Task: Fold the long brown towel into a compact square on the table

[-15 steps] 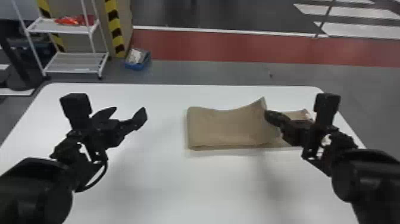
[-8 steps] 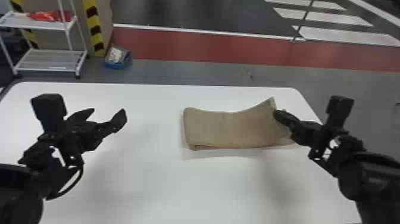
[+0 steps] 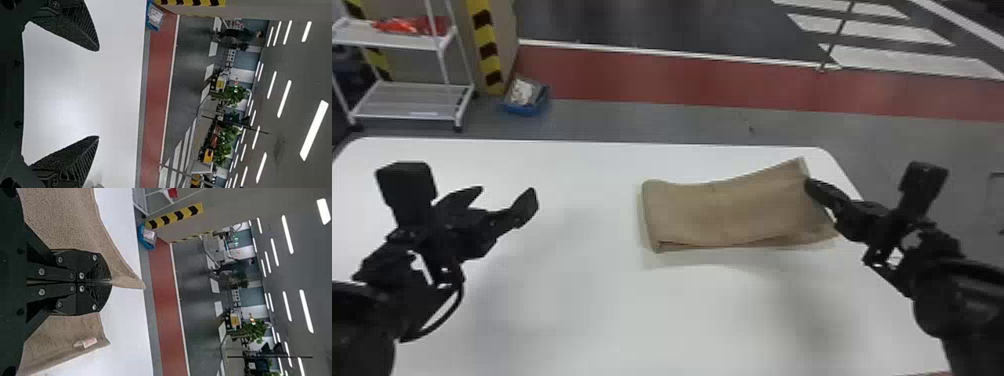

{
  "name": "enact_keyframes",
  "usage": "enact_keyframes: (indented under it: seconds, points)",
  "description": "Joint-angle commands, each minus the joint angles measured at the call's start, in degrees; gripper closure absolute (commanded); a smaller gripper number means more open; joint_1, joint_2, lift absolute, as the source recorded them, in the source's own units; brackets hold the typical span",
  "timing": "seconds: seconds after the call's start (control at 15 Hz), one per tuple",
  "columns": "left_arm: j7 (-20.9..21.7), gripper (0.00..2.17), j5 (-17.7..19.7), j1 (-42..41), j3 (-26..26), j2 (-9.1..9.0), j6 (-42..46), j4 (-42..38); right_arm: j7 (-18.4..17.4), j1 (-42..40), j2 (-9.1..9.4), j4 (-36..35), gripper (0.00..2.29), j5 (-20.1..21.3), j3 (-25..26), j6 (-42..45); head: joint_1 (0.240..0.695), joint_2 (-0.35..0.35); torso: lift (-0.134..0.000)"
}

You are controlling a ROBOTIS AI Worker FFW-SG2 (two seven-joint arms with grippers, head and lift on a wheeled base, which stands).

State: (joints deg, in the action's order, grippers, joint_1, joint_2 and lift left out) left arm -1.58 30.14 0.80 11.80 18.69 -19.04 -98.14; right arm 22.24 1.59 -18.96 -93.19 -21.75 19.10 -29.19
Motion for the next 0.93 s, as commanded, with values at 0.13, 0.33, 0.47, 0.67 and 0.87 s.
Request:
enact_keyframes:
  seconds: [0.13, 0.33, 0.47, 0.67, 0.87]
  points:
    - [0.0, 0.09, -0.3, 0.1, 0.2, -0.14, -0.1, 0.0, 2.4, 3.0, -3.80, 8.4, 1.18, 1.4, -0.6, 0.0, 0.695, -0.241, -0.124]
    - [0.0, 0.09, -0.6, 0.1, 0.2, -0.23, -0.3, -0.1, 3.8, 5.7, -3.45, 15.8, 1.18, 3.9, -2.5, 5.0, 0.695, -0.250, -0.124]
    - [0.0, 0.09, -0.5, -0.1, 0.1, -0.14, -0.3, -0.1, 3.9, 6.3, -3.71, 16.5, 1.18, 4.2, -2.7, 5.1, 0.695, -0.251, -0.124]
    - [0.0, 0.09, -0.7, -0.1, 0.1, -0.14, -0.3, 0.0, 4.7, 6.3, -3.80, 15.9, 1.18, 3.1, -1.9, 5.0, 0.695, -0.251, -0.124]
    - [0.0, 0.09, -1.0, 0.3, 0.2, -0.41, -0.3, 0.1, 4.7, 5.4, -3.89, 12.3, 1.18, 1.5, -0.1, 4.8, 0.695, -0.253, -0.124]
